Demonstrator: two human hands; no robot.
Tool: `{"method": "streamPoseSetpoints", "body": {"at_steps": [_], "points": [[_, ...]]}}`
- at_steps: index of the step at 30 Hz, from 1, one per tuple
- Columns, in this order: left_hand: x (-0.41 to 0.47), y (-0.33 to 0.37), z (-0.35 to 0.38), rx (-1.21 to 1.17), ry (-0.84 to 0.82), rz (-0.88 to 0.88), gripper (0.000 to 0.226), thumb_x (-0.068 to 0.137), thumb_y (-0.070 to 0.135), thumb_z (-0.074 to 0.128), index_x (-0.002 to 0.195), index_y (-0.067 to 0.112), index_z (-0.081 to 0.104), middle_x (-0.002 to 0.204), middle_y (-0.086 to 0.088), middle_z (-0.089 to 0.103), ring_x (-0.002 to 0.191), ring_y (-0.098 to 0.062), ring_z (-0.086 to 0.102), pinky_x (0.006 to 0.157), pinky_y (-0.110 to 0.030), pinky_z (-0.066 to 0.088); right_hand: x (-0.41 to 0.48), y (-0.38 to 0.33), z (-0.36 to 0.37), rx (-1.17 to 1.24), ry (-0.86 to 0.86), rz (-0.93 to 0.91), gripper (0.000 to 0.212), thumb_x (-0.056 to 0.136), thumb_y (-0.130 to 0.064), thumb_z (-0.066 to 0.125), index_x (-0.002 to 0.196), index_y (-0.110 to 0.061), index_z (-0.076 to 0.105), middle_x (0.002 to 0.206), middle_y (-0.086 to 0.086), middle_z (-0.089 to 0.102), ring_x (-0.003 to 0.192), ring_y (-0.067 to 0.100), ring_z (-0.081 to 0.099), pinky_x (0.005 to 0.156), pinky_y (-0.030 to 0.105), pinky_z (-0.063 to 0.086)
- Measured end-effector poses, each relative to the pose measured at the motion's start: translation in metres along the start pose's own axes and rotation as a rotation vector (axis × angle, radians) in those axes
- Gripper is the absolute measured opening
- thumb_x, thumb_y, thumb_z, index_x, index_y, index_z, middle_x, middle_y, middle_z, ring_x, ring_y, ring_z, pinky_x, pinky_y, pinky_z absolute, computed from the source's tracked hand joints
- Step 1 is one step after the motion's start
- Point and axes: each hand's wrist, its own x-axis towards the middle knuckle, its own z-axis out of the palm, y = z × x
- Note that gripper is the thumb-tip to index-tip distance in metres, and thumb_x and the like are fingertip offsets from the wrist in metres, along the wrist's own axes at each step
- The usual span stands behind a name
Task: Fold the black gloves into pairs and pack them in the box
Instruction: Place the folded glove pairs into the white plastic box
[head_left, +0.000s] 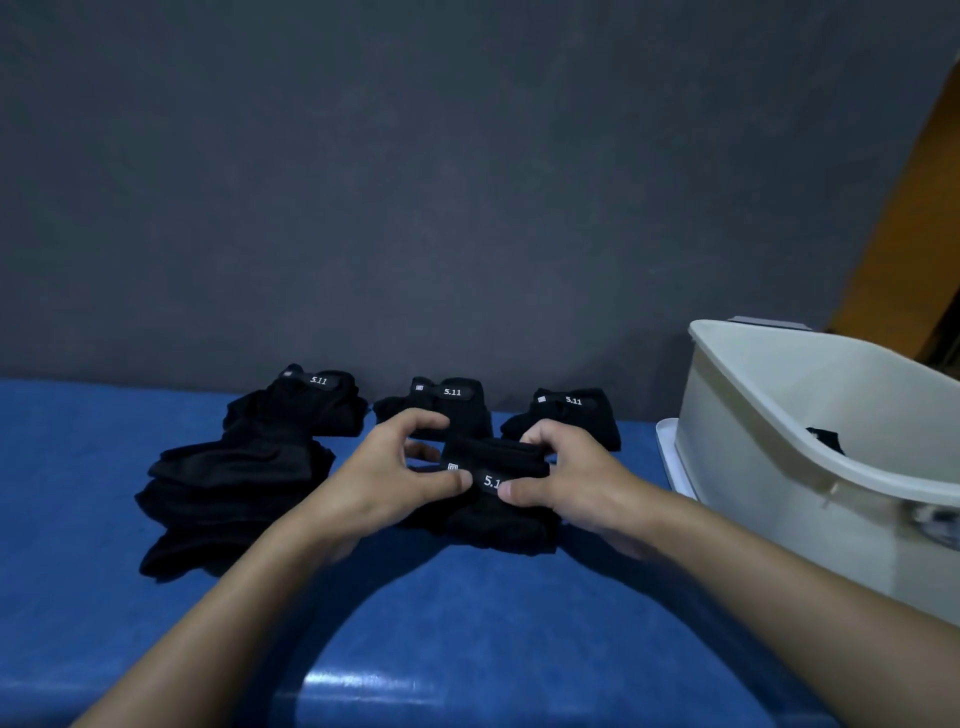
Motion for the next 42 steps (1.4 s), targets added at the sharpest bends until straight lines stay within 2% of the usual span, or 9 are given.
{"method": "streamPoseSetpoints", "body": {"at_steps": [5,11,19,22,25,27,32,36,42], "points": [[-0.004,0.028,0.005,-0.167,0.000,0.093,0.050,0.077,-0.003,0.079,0.119,0.014,0.059,0.082,-0.005,0.069,0.078,-0.023,0.068,0.074,-0.036,0.059,-0.013,-0.018,-0.024,-0.027,0.011,-0.087,0.033,0.070,-0.015,0.083,0.089,-0.017,0.056,0.089,0.006,0.066,0.079,0.017,0.064,0.077,0.042,0.057],[-0.012,0.089,0.001,0.011,-0.116,0.290,0.051,0.080,-0.004,0.076,0.119,0.026,0.060,0.100,-0.016,0.070,0.083,-0.023,0.070,0.075,-0.041,0.059,-0.035,-0.052,-0.056,-0.021,-0.033,-0.150,0.055,0.059,-0.035,0.085,0.099,-0.021,0.050,0.094,0.005,0.066,0.078,0.012,0.062,0.071,0.032,0.049],[-0.002,0.171,0.020,0.211,-0.256,0.511,0.054,0.080,0.005,0.078,0.125,0.025,0.056,0.103,-0.008,0.072,0.089,-0.024,0.072,0.081,-0.036,0.059,-0.061,-0.091,-0.106,0.000,0.054,-0.246,0.044,0.081,-0.010,0.076,0.118,-0.018,0.052,0.086,0.006,0.072,0.080,0.023,0.069,0.074,0.041,0.054],[0.009,0.180,0.037,0.252,-0.129,0.586,0.051,0.076,0.033,0.083,0.120,0.029,0.059,0.107,-0.001,0.068,0.093,-0.012,0.069,0.081,-0.024,0.057,-0.071,-0.093,-0.125,0.029,0.169,-0.291,0.043,0.083,-0.003,0.073,0.119,-0.013,0.053,0.087,0.012,0.070,0.080,0.029,0.067,0.082,0.046,0.053],[0.019,0.184,0.055,0.189,-0.013,0.588,0.057,0.067,0.056,0.082,0.116,0.036,0.060,0.104,0.006,0.068,0.092,-0.008,0.069,0.083,-0.032,0.057,-0.082,-0.093,-0.147,0.092,0.279,-0.326,0.040,0.085,-0.003,0.071,0.120,-0.011,0.054,0.084,0.009,0.069,0.078,0.022,0.067,0.079,0.041,0.054],[0.024,0.188,0.071,0.056,-0.043,0.558,0.052,0.075,0.040,0.084,0.119,0.029,0.059,0.104,-0.004,0.069,0.084,-0.017,0.072,0.079,-0.042,0.061,-0.088,-0.089,-0.161,0.103,0.321,-0.321,0.040,0.086,-0.005,0.071,0.121,-0.012,0.053,0.086,0.010,0.069,0.078,0.022,0.068,0.077,0.041,0.055],[0.026,0.209,0.118,-0.160,-0.101,0.547,0.053,0.081,0.011,0.080,0.126,0.014,0.051,0.108,-0.019,0.066,0.054,-0.014,0.064,0.061,-0.031,0.059,-0.103,-0.075,-0.193,0.025,0.353,-0.287,0.032,0.086,-0.016,0.071,0.116,-0.018,0.060,0.103,0.007,0.069,0.089,0.017,0.071,0.072,0.028,0.055],[0.039,0.217,0.149,-0.118,-0.164,0.535,0.054,0.081,0.012,0.080,0.125,0.015,0.049,0.104,-0.012,0.069,0.060,-0.015,0.065,0.070,-0.045,0.061,-0.109,-0.063,-0.220,-0.032,0.427,-0.245,0.025,0.086,-0.017,0.071,0.109,-0.014,0.062,0.110,0.009,0.064,0.091,0.019,0.070,0.073,0.031,0.056],[0.064,0.214,0.187,0.069,-0.235,0.550,0.057,0.083,0.027,0.079,0.128,0.025,0.045,0.112,-0.001,0.063,0.075,-0.018,0.070,0.071,-0.035,0.060,-0.106,-0.049,-0.252,-0.088,0.430,-0.034,0.029,0.084,-0.007,0.072,0.109,-0.010,0.057,0.097,0.014,0.071,0.084,0.022,0.072,0.071,0.033,0.061]]}}
